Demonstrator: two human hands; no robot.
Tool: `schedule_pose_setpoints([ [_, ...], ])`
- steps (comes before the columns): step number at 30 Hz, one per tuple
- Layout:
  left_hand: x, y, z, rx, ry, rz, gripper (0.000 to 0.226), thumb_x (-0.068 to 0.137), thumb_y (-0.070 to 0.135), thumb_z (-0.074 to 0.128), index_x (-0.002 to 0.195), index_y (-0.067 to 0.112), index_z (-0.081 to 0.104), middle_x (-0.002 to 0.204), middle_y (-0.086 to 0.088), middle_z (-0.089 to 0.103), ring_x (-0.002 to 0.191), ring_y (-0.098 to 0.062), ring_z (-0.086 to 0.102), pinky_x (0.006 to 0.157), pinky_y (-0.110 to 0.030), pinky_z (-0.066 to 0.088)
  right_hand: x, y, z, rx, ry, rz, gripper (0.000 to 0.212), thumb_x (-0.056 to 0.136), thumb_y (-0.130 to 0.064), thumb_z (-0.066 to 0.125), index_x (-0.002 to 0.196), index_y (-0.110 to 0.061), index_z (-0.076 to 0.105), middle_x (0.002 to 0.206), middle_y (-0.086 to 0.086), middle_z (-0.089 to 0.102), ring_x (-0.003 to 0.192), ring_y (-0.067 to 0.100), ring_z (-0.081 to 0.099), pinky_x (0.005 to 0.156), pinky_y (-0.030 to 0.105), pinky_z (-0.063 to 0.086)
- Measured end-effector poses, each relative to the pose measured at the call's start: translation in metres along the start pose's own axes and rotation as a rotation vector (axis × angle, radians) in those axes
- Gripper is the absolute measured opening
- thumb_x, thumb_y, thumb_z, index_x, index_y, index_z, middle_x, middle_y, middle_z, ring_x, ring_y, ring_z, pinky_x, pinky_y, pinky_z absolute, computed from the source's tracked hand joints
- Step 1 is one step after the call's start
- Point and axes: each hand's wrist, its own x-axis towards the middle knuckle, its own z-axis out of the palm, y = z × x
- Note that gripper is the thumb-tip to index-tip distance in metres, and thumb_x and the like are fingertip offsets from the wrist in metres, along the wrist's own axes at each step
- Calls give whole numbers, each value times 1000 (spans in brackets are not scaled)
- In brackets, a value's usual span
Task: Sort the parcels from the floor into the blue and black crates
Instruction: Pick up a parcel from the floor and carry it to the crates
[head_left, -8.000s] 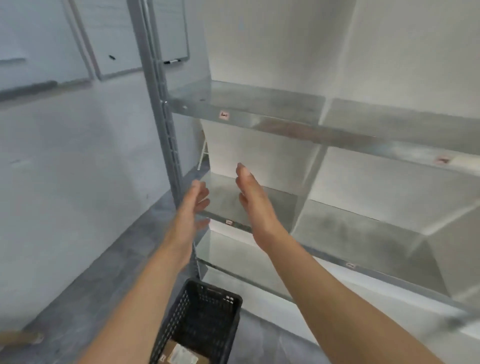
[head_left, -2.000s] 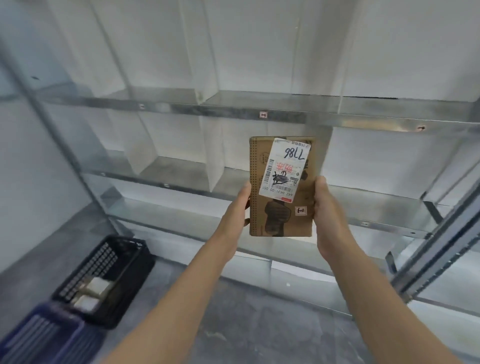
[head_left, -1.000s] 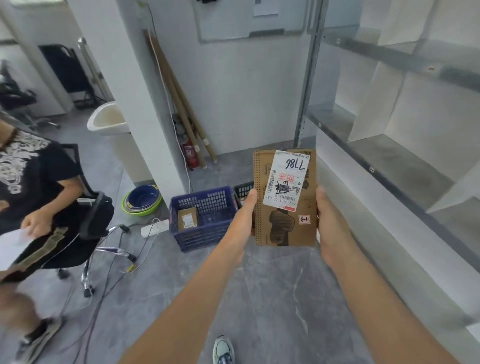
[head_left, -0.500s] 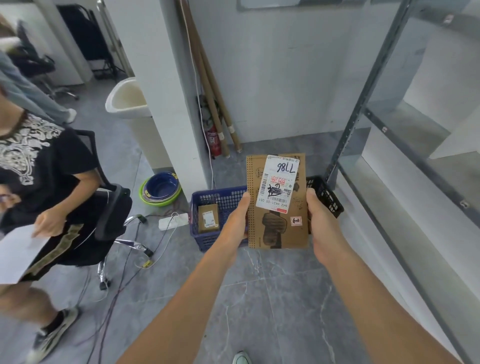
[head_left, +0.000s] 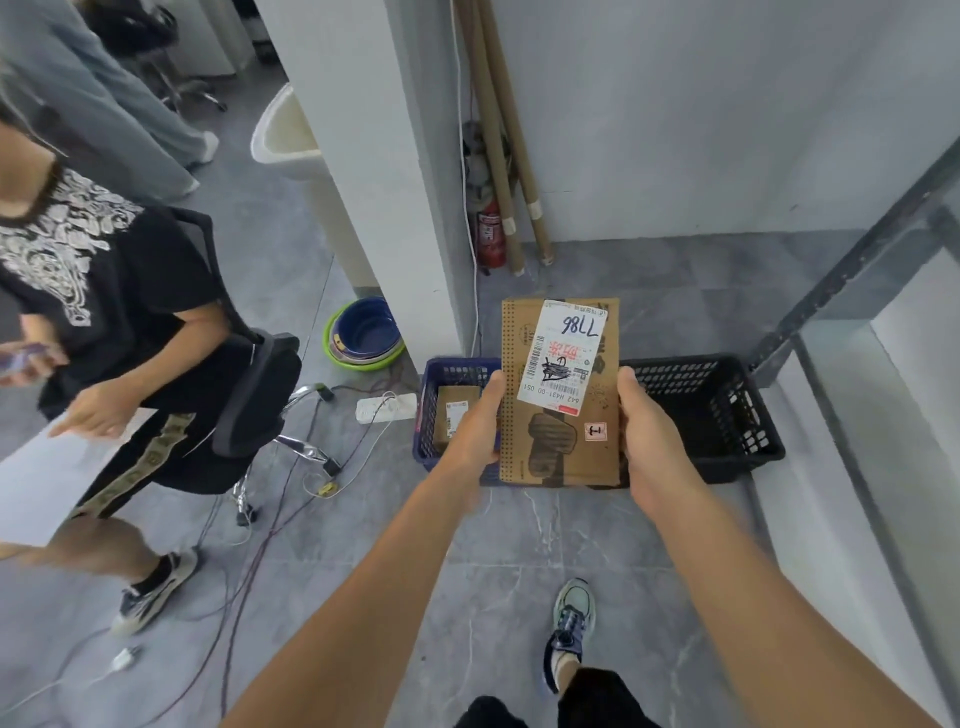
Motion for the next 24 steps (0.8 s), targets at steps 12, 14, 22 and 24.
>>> schedule_pose_setpoints([
  [12, 144, 27, -15, -7, 50, -105, 58, 105, 64, 26, 136, 31, 63, 100, 15, 69, 87, -2, 64, 66, -24, 46, 144, -22, 47, -96, -11, 153, 37, 111, -56, 35, 123, -37, 64, 98, -18, 69, 89, 1, 60, 85, 31, 40],
  [14, 172, 25, -22, -12, 36, -139, 60, 103, 66, 26, 134, 32, 64, 104, 17, 70, 91, -2, 64, 71, -26, 46, 170, -18, 59, -110, -6, 180, 40, 110, -58, 35, 127, -36, 65, 102, -16, 72, 93, 2, 62, 82, 31, 43],
  [22, 306, -1, -60, 16, -47, -271, 56, 104, 65, 28, 132, 33, 65, 113, 12, 71, 96, -4, 65, 76, -28, 49, 283, 18, 116, -160, 72, 311, 50, 106, -66, 36, 127, -36, 70, 113, -7, 79, 106, 17, 71, 86, 42, 49],
  [24, 337, -9, -67, 28, -67, -320, 55, 102, 69, 32, 123, 34, 69, 113, 11, 74, 99, -9, 68, 84, -32, 52, 307, 30, 128, -143, 92, 341, 47, 107, -64, 35, 127, -37, 69, 112, -10, 78, 104, 12, 70, 90, 42, 48],
])
